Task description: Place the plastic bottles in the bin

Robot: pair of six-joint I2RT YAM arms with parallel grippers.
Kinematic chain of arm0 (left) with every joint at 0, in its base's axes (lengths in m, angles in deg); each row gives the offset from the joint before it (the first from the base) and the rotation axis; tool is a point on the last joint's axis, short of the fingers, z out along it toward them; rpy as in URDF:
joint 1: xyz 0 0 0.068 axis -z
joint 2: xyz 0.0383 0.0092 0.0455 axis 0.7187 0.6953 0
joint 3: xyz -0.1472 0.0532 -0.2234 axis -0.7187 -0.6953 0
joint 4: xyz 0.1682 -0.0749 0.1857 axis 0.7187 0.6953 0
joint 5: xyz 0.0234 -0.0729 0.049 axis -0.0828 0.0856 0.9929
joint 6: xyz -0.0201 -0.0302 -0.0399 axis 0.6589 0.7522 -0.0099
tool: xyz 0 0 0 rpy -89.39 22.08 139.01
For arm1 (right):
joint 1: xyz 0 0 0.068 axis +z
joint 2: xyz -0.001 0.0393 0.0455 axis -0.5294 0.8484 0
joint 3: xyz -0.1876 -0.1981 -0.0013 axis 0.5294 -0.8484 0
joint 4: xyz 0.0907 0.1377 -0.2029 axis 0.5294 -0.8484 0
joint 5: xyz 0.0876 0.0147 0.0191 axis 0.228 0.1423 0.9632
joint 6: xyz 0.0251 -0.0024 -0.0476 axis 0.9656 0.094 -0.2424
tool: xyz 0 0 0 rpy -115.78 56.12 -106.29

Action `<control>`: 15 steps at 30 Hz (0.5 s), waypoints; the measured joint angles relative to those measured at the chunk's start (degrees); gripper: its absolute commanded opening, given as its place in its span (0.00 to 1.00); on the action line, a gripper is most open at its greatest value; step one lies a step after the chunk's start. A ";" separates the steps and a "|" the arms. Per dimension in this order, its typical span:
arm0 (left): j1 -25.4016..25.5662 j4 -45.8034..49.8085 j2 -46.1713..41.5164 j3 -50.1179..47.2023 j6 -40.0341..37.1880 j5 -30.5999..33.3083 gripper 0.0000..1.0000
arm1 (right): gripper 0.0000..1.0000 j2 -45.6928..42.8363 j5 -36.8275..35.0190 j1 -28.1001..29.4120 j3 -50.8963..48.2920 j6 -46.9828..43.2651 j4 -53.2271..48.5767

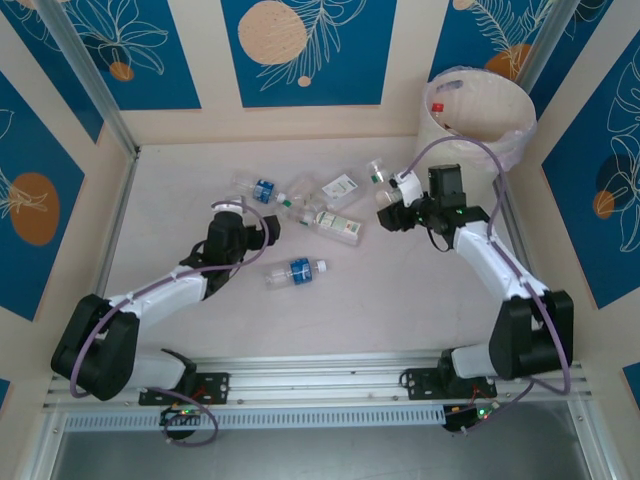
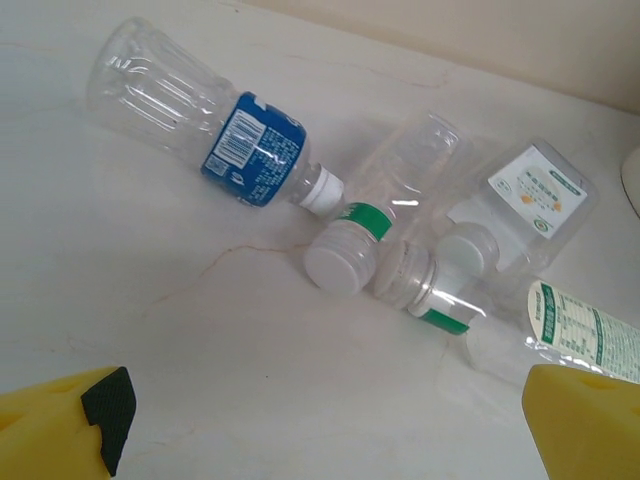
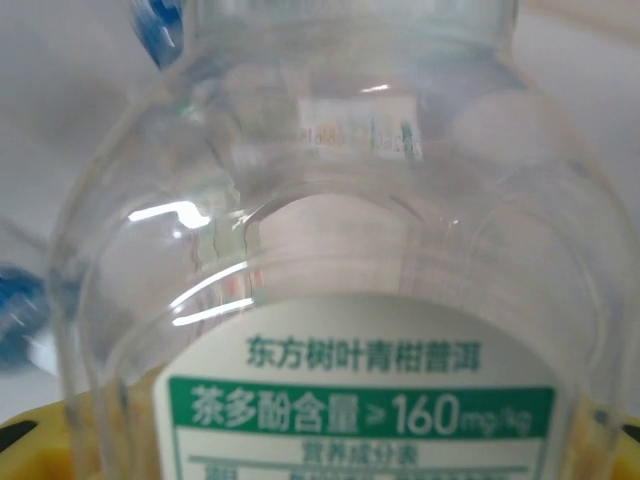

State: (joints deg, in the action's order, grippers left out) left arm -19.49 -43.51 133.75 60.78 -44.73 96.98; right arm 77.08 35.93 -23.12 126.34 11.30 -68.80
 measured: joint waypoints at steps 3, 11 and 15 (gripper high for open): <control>-0.33 -0.24 -0.02 -0.42 0.87 0.44 1.00 | 0.26 -2.84 2.60 0.00 0.81 4.92 3.19; -0.72 -0.42 -0.59 -1.86 2.25 0.96 1.00 | 0.27 -2.54 5.68 -2.01 7.98 17.66 3.96; -1.03 -0.42 -1.27 -1.86 2.64 1.03 1.00 | 0.28 -1.51 4.94 -3.41 14.78 22.18 3.17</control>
State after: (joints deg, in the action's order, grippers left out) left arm -20.52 -43.92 132.48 58.92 -42.09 98.01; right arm 75.57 40.87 -26.53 141.11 33.49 -65.63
